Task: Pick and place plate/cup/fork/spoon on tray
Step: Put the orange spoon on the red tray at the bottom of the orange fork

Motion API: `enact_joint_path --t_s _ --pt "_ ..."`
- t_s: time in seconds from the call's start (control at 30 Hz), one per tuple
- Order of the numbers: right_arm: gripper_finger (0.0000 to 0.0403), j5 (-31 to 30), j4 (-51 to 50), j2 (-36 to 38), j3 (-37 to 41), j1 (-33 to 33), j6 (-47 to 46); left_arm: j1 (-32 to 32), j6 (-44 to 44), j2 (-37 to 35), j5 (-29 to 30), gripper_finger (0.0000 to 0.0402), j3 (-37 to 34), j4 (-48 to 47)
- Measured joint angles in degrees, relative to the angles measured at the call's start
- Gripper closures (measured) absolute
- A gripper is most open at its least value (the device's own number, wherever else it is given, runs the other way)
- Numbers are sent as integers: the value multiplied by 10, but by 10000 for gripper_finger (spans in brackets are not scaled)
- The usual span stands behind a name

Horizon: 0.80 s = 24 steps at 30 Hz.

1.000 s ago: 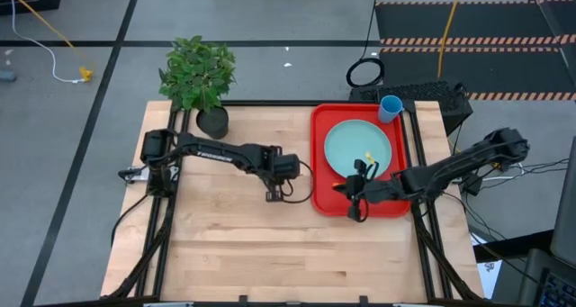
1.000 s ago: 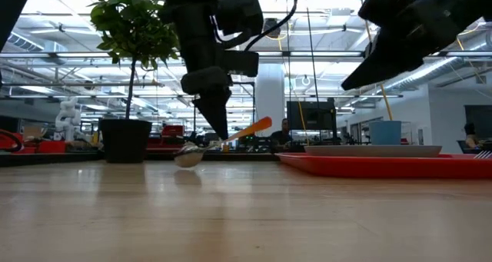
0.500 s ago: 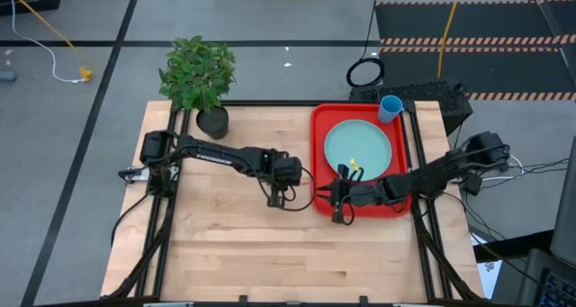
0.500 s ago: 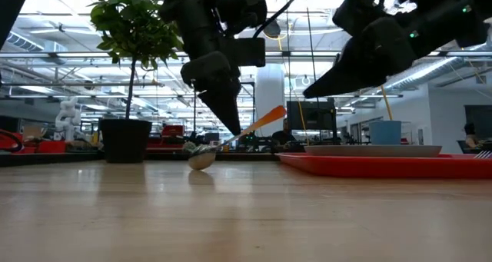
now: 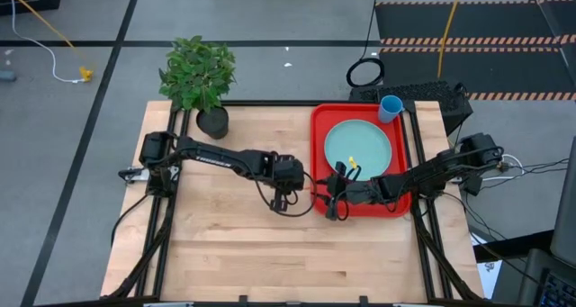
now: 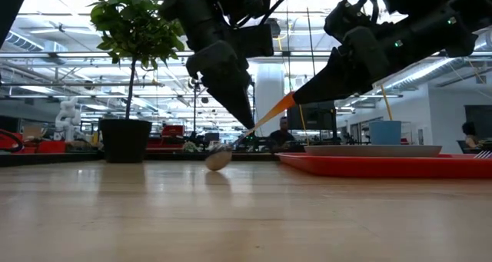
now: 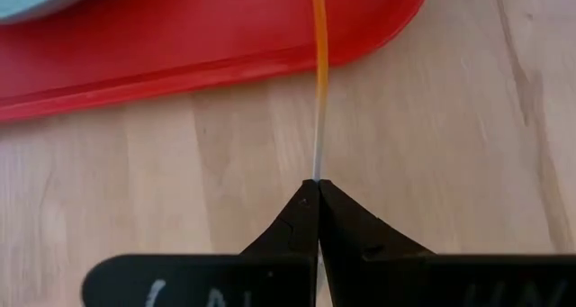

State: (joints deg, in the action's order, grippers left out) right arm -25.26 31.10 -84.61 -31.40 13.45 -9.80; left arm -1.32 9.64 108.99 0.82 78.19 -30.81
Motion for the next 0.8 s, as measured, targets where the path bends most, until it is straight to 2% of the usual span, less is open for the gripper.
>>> enact_joint_path --t_s 0.27,0.53,0.8 --pt "293 0 5 0 0 0 0 0 2 0 -9 399 0 19" --pt "388 4 10 0 0 1 0 -6 6 -1 -6 399 0 23" --pt "397 6 26 0 0 1 0 -7 -2 -1 3 397 0 28"
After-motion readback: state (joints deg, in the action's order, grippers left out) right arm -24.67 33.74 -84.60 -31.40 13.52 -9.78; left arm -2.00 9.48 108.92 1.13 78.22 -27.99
